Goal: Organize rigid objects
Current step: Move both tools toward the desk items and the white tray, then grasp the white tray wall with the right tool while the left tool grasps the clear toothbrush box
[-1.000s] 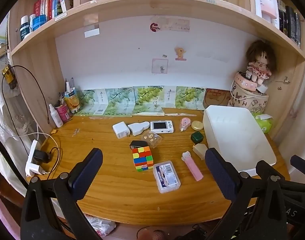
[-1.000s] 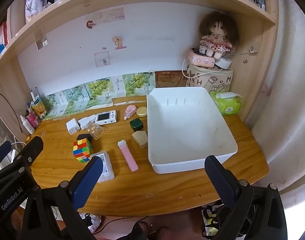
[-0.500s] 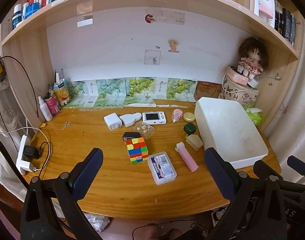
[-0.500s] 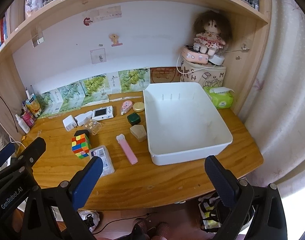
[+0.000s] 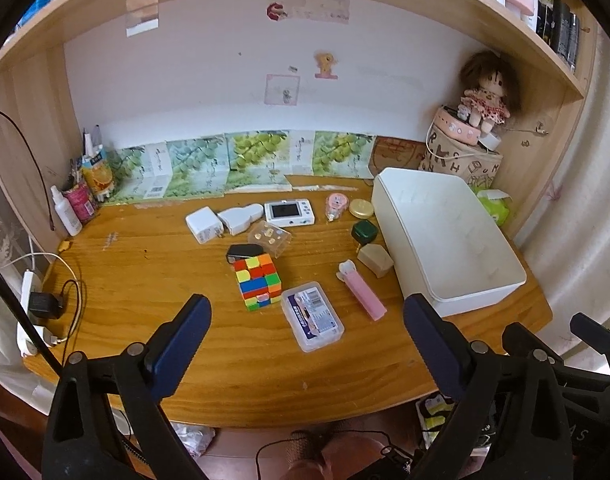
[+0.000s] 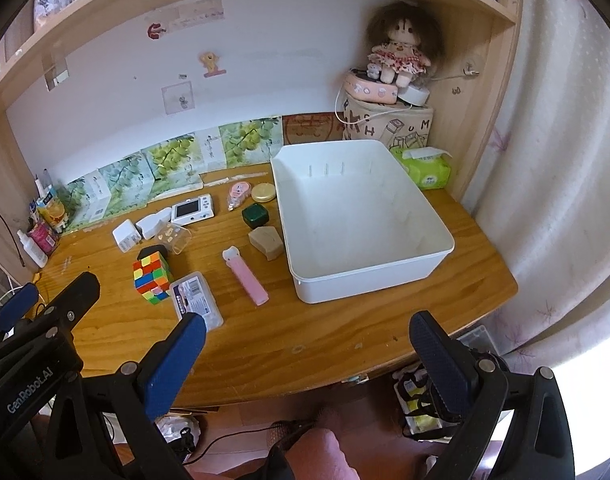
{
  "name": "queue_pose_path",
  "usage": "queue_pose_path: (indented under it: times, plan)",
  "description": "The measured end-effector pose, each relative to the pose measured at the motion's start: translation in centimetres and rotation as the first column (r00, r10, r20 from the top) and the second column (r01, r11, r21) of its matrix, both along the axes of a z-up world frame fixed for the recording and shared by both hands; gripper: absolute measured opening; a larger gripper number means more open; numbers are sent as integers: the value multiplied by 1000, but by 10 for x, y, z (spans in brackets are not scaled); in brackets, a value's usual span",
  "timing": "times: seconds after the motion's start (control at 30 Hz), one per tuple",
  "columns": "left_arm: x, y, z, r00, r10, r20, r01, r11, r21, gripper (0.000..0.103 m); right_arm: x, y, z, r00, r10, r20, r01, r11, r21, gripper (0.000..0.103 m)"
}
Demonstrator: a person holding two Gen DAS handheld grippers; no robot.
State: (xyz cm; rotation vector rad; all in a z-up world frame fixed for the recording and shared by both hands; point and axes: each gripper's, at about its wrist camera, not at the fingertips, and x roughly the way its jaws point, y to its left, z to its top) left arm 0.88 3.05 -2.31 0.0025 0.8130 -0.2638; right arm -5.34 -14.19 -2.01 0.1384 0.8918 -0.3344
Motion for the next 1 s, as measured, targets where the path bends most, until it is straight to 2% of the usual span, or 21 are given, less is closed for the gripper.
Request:
queue_pose_path:
  times: [0.27, 0.43, 0.63, 0.73, 1.0]
  plan:
    - [20, -6, -18, 994, 2, -106, -4, 1000, -21, 97, 16, -8, -13, 999, 4, -51, -2, 999, 34, 102]
    - [42, -13, -29, 987, 41, -156, -42, 999, -1, 97, 39, -15, -23, 996, 50, -75, -45, 997, 68, 102]
    - [81, -24, -51, 954, 115, -276, -112, 993, 27, 97, 78, -47, -34, 993, 64, -97, -53, 992, 114, 102]
    - [98, -31, -65, 926, 158, -344, -155, 987, 38, 97, 97, -70, -40, 992, 61, -110, -47, 991, 125, 102]
    - [129, -42, -116, 778, 295, -554, -287, 952, 104, 97, 150, -157, -63, 984, 7, -180, 16, 992, 127, 102]
